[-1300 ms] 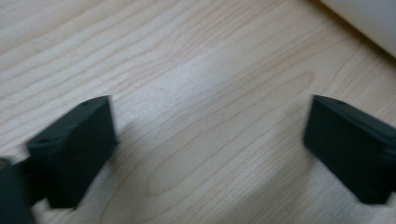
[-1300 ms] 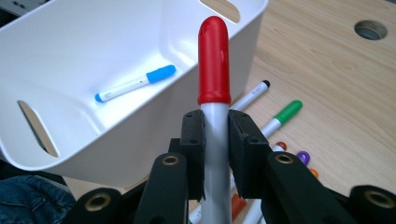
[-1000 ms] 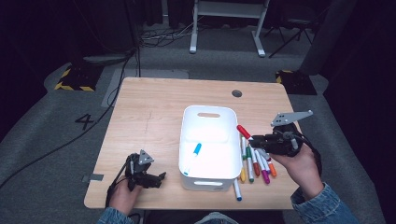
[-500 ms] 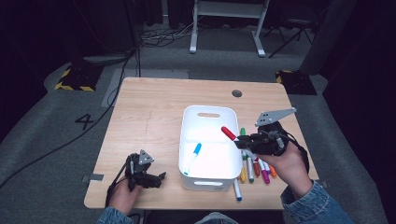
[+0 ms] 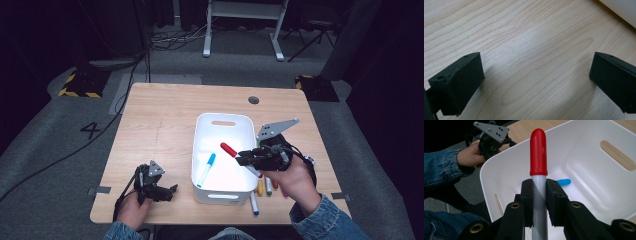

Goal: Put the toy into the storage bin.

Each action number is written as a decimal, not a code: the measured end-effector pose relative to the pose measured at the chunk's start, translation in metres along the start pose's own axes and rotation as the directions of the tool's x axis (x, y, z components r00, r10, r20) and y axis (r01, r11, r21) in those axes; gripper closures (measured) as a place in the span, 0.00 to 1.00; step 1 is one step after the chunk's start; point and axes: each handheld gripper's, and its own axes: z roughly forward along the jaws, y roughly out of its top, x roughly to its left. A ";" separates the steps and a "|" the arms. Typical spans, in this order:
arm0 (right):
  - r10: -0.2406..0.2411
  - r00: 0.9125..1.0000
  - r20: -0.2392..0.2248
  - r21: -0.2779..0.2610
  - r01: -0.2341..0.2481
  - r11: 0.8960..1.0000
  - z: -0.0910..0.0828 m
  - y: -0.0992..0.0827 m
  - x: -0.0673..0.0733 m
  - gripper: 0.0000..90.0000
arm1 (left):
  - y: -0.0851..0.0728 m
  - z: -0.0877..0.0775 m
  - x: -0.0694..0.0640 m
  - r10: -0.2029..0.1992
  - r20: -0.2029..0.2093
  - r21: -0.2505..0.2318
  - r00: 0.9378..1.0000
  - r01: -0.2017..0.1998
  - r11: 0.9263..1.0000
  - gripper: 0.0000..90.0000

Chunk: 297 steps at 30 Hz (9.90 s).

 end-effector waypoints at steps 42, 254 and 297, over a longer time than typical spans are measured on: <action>-0.081 0.996 -0.046 0.249 0.090 0.964 0.068 -0.016 0.010 0.81 | 0.000 0.000 0.000 0.001 0.001 0.003 1.000 -0.001 1.000 0.00; -0.001 0.999 -0.035 0.061 0.003 0.998 0.023 -0.012 0.008 0.85 | 0.000 0.000 0.000 0.000 0.000 0.000 1.000 0.000 1.000 0.00; 0.027 0.999 0.031 0.047 -0.028 0.999 0.024 -0.024 -0.007 0.56 | 0.000 0.000 0.000 0.000 0.001 0.003 1.000 0.000 1.000 0.00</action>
